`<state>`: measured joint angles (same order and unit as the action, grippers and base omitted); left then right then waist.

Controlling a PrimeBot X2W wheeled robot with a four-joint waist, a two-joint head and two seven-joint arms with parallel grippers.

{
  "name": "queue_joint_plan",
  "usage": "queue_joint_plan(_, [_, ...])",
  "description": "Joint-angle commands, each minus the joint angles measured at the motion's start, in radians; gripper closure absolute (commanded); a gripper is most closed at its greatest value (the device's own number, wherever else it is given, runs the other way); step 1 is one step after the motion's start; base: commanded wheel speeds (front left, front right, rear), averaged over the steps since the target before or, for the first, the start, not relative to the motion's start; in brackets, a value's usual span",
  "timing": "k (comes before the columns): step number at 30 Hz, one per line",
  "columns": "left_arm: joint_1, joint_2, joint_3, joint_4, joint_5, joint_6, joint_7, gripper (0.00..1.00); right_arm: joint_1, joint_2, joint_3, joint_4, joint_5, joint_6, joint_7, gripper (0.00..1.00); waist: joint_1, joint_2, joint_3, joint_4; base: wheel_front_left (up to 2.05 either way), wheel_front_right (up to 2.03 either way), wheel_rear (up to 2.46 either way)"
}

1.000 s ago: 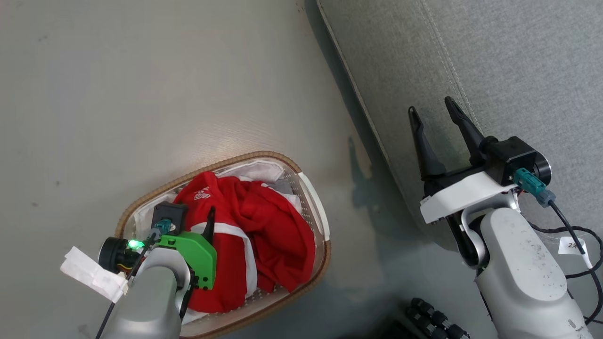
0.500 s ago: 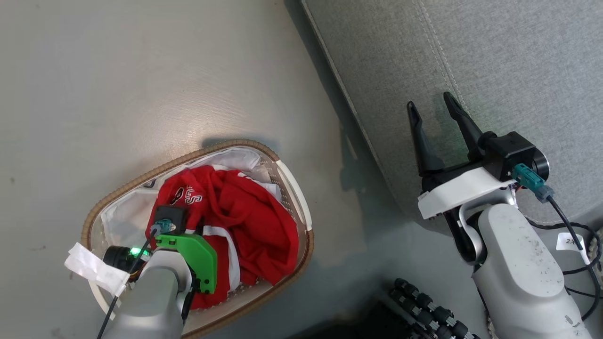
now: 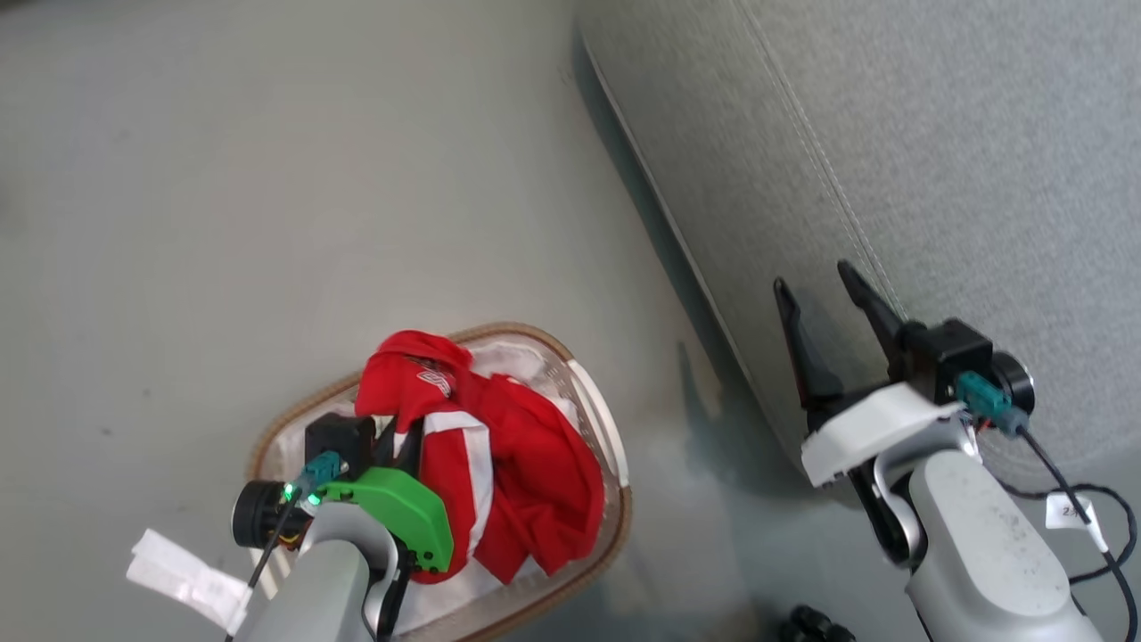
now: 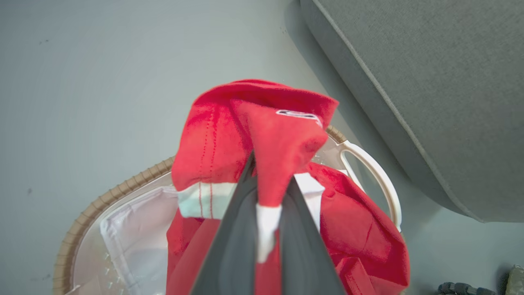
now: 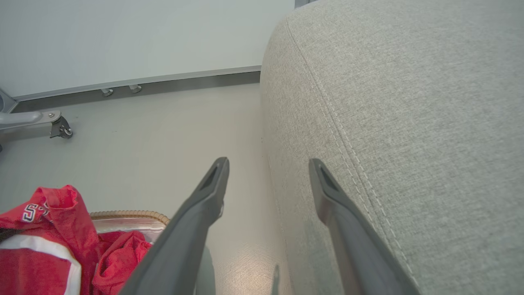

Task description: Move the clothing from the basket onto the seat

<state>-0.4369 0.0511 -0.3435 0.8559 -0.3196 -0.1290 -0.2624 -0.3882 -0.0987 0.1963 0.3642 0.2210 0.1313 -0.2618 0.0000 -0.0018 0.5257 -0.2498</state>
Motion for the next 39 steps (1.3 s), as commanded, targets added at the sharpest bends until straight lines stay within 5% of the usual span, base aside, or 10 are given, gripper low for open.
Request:
queue_joint_plan(1, [0.039, 0.0, 0.005, -0.05, 0.005, -0.002, -0.003, 1.0, 0.029, -0.011, -0.001, 0.008, 0.011, -0.001, -0.004, 0.0, 0.0, 0.0018, -0.185, 0.149, 0.0, 0.0, 0.0])
queue_joint_plan(18, [0.106, 0.0, -0.039, -0.638, 0.034, -0.002, -0.002, 1.0, 0.155, -0.04, 0.132, 0.023, 0.034, -0.001, -0.004, 0.0, 0.0, 0.0018, -0.41, 0.23, 0.0, 0.0, 0.0])
queue_joint_plan(27, [0.079, 0.001, -0.106, -0.734, 0.018, -0.002, -0.002, 1.0, 0.025, -0.091, 0.37, -0.078, 0.053, -0.001, -0.004, 0.0, 0.0, 0.0018, -0.431, 0.238, 0.0, 0.0, 0.0])
queue_joint_plan(35, [0.074, 0.001, -0.22, -0.752, -0.024, -0.002, -0.002, 1.0, -0.14, -0.063, 0.537, 0.003, 0.115, -0.001, -0.004, 0.0, 0.0, 0.0018, -0.438, 0.3, 0.0, 0.0, 0.0])
queue_joint_plan(36, [0.077, 0.001, -0.23, -0.751, -0.025, -0.002, -0.002, 1.0, -0.144, -0.053, 0.542, 0.013, 0.123, -0.001, -0.004, 0.07, 0.0, 0.0018, -0.44, 0.308, 0.0, 0.0, 0.0])
queue_joint_plan(37, [0.081, 0.001, -0.244, -0.749, -0.033, -0.002, -0.002, 1.0, -0.148, -0.046, 0.542, 0.02, 0.132, -0.001, -0.004, 0.71, 0.0, 0.0018, -0.443, 0.318, 0.0, 0.0, 0.0])
queue_joint_plan(38, [0.088, 0.001, -0.251, -0.747, -0.037, -0.002, -0.002, 1.0, -0.147, -0.042, 0.541, 0.024, 0.14, -0.001, -0.004, 1.0, 0.0, 0.0018, -0.445, 0.323, 0.0, 0.0, 0.0])
queue_joint_plan(39, [0.095, 0.001, -0.259, -0.744, -0.036, -0.002, -0.002, 1.0, -0.14, -0.038, 0.54, 0.027, 0.15, -0.001, -0.004, 1.0, 0.0, 0.0018, -0.448, 0.327, 0.0, 0.0, 0.0])
